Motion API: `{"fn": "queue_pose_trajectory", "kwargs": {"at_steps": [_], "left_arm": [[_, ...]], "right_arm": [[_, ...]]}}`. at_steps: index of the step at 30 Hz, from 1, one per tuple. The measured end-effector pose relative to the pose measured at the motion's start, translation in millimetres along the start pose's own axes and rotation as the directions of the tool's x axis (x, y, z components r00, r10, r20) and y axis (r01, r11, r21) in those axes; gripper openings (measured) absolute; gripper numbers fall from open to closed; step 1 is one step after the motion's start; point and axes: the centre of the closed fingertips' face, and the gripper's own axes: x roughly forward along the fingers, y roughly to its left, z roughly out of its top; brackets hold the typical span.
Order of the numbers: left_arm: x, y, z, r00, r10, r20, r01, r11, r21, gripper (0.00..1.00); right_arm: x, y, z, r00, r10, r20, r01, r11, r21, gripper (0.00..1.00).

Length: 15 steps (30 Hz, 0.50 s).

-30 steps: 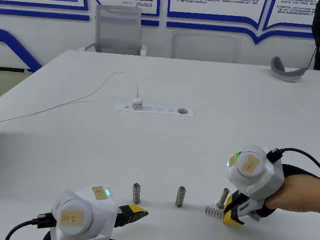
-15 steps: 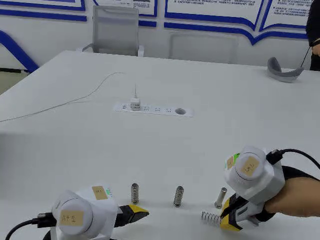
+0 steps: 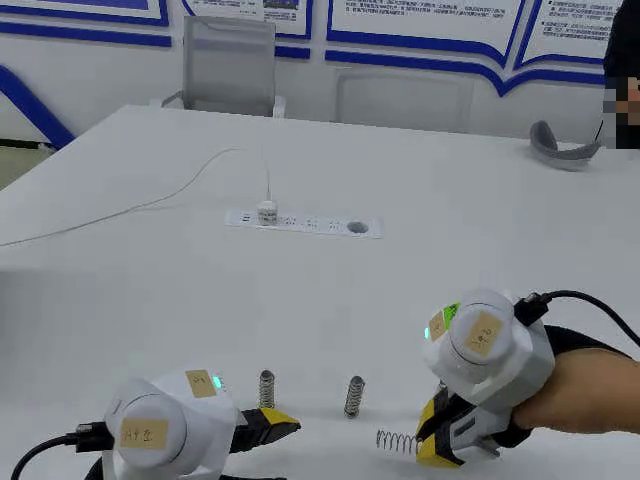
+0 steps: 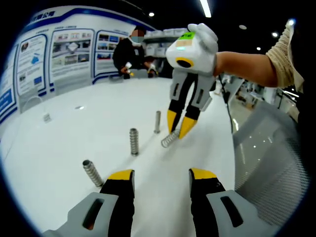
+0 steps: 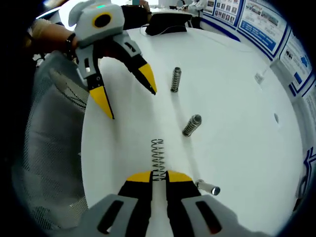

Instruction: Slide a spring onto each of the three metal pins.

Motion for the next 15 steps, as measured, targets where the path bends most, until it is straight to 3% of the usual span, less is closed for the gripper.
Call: {"fn": "queue_pose_trajectory", "kwargs": {"at_steps": [15], "left_arm": [[2.8,-5.2,7.4,0.9998,-0.017,0.010,0.017,0.999,0.035,0.40]], "right_arm": [[2.0,13.9,26.7,0.9996,0.028,0.001,-0.027,0.995,-0.097,0.12]]}}
